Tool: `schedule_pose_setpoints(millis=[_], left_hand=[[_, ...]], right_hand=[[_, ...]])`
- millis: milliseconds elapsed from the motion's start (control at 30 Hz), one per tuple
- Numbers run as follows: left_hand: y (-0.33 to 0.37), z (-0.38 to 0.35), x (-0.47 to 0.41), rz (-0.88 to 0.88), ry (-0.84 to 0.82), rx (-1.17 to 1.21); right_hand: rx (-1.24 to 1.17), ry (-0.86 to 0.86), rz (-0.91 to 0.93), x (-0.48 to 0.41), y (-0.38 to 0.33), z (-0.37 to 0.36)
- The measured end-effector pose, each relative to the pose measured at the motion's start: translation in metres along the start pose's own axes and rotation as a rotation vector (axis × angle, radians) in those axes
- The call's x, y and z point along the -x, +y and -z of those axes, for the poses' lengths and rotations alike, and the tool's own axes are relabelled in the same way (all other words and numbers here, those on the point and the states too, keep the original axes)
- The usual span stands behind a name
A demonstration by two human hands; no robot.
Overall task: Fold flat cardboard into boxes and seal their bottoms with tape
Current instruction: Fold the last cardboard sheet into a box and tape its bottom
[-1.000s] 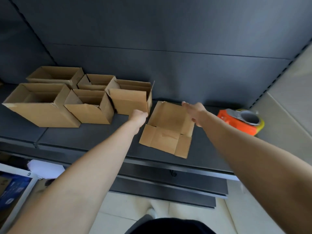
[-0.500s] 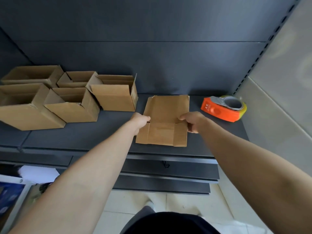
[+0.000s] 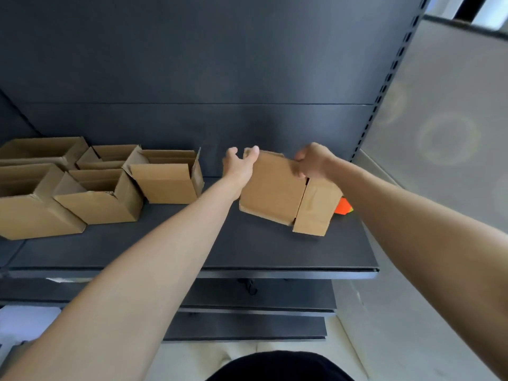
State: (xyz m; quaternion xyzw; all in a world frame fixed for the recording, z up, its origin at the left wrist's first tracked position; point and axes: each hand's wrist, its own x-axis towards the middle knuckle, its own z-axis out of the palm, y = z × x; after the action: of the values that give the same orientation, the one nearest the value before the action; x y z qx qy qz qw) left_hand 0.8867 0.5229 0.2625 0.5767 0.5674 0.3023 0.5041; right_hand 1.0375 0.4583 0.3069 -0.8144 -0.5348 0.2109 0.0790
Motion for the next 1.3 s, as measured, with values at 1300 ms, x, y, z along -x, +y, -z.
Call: schedule_pose_setpoints(millis=[1300], left_hand=[[0.008,-0.045,0.047,0.344,-0.093,0.301]], right_hand=[[-0.990,-0.247,-0.443,0.022,0.098,0.011]])
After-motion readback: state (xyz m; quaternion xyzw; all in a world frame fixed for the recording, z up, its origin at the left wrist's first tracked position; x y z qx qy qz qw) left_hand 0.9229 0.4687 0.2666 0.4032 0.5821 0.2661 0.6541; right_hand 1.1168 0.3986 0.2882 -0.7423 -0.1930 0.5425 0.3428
